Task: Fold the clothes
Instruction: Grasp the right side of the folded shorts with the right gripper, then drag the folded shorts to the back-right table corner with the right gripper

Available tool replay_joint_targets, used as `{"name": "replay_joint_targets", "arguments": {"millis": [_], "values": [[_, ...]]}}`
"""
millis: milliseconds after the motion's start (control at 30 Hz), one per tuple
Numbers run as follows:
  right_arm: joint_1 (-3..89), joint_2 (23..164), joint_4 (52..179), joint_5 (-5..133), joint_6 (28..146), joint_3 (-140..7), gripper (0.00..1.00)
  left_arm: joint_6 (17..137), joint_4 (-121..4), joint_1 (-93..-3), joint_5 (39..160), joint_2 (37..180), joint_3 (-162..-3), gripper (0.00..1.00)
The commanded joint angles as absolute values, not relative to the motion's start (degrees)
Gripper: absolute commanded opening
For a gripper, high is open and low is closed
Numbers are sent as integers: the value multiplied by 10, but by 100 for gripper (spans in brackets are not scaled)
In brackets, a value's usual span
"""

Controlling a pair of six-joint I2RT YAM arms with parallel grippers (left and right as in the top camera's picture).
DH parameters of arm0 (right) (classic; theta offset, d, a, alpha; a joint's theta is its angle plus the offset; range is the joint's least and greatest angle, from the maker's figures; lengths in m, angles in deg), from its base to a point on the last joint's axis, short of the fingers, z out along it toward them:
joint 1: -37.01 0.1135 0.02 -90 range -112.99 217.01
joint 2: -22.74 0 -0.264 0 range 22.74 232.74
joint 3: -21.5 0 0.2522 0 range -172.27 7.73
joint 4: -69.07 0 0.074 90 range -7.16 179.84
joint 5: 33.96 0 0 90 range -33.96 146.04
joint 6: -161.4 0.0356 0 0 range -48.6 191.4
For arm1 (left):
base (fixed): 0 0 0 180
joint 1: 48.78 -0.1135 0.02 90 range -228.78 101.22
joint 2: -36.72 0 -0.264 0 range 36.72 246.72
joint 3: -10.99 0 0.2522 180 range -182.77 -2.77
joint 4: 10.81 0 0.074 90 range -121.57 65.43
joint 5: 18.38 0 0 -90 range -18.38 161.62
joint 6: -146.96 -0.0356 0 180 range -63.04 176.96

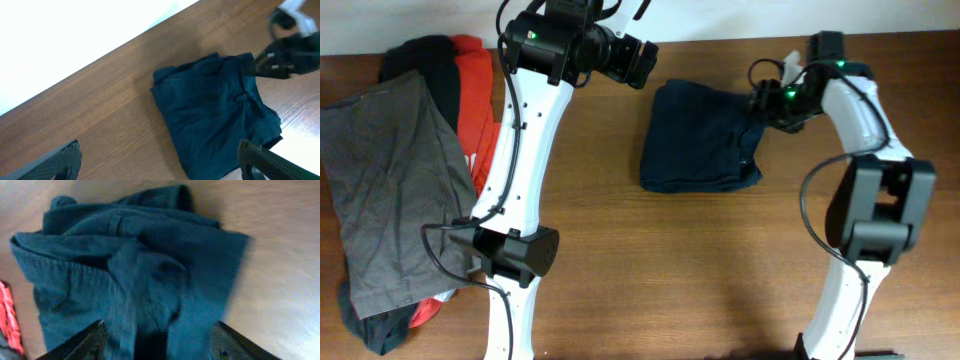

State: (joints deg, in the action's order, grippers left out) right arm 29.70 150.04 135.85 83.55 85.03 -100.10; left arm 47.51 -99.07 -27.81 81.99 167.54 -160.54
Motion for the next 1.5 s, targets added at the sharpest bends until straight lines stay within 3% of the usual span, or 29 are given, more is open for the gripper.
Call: {"name": "replay_joint_targets", "arguments": {"millis": [0, 167, 233, 333, 400, 467, 1100, 1467], "values": [[301, 1453, 1416, 791, 828, -1013, 74, 466, -992, -277, 805, 1671, -1611, 99], [362, 1461, 1419, 761, 809, -969, 76, 466, -995, -277, 805, 1671, -1610, 99], [388, 1461, 1405, 734, 812, -946, 72, 466, -1002, -277, 805, 1671, -1610, 99], [417, 1461, 1388, 682, 831, -917, 43, 466, -1007, -277, 801, 1671, -1607, 99], [426, 1461, 1376, 627, 865, -893, 13, 466, -1009, -277, 801, 1671, -1602, 99], [426, 1461, 1368, 597, 874, -874, 4, 466, -1010, -277, 801, 1671, -1596, 99], [242, 1478, 1048, 615, 1032, -761, 4, 466, -1005, -277, 801, 1671, -1594, 99], [170, 1538, 941, 568, 1388, -761, 4, 466, -1004, -277, 801, 1671, -1594, 99]]}}
